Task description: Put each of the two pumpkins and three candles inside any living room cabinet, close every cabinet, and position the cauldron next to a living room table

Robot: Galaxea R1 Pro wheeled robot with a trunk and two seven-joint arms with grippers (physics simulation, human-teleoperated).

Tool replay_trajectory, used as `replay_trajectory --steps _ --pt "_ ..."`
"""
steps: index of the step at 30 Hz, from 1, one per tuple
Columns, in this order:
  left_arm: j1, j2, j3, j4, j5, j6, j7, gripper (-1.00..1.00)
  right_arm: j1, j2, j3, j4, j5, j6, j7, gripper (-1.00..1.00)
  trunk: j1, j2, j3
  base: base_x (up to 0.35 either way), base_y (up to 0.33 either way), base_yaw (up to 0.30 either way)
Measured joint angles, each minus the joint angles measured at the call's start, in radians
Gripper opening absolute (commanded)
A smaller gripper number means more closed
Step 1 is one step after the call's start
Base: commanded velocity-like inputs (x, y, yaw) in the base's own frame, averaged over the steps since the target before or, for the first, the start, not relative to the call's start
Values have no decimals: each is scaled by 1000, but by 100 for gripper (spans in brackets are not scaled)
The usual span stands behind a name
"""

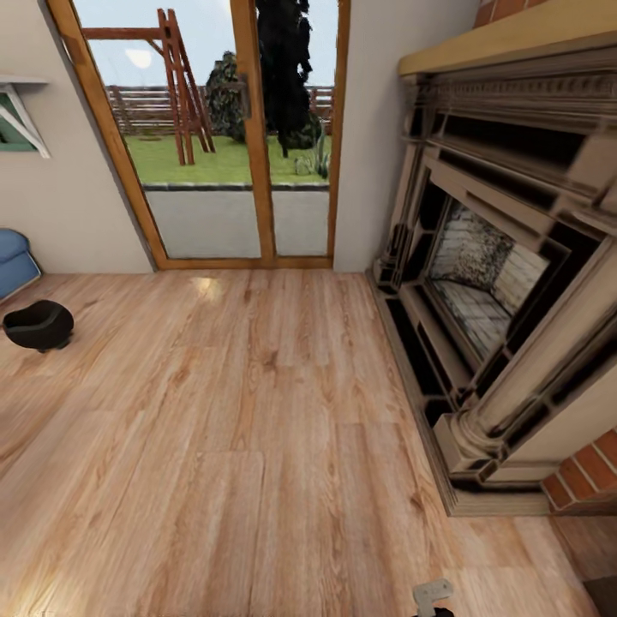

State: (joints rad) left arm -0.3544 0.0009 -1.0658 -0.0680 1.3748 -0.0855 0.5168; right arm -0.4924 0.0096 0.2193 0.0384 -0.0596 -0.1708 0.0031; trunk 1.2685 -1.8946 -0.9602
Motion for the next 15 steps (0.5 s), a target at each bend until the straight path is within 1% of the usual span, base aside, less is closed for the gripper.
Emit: replay_trajectory --steps 4,10,12,14,15 --pt "0 -3 0 -1 -2 1 -1 100 0 -2 0 -1 -1 -1 0 100 0 0 -1 0 0 53" --pt "0 -8 1 -9 -1 1 -4 100 0 1 0 -2 1 -1 -1 100 0 0 -4 0 0 226" --pt "0 -8 1 -10 1 1 -20 100 0 1 0 -2 0 -1 0 100 0 0 -6 0 0 237" --pt "0 -9 1 -9 0 2 -59 100 0 1 0 -2 0 -1 0 100 0 0 -8 0 0 218" --pt "0 -9 1 -9 0 2 -69 100 0 1 0 -2 0 -1 0 100 0 0 -9 0 0 206"
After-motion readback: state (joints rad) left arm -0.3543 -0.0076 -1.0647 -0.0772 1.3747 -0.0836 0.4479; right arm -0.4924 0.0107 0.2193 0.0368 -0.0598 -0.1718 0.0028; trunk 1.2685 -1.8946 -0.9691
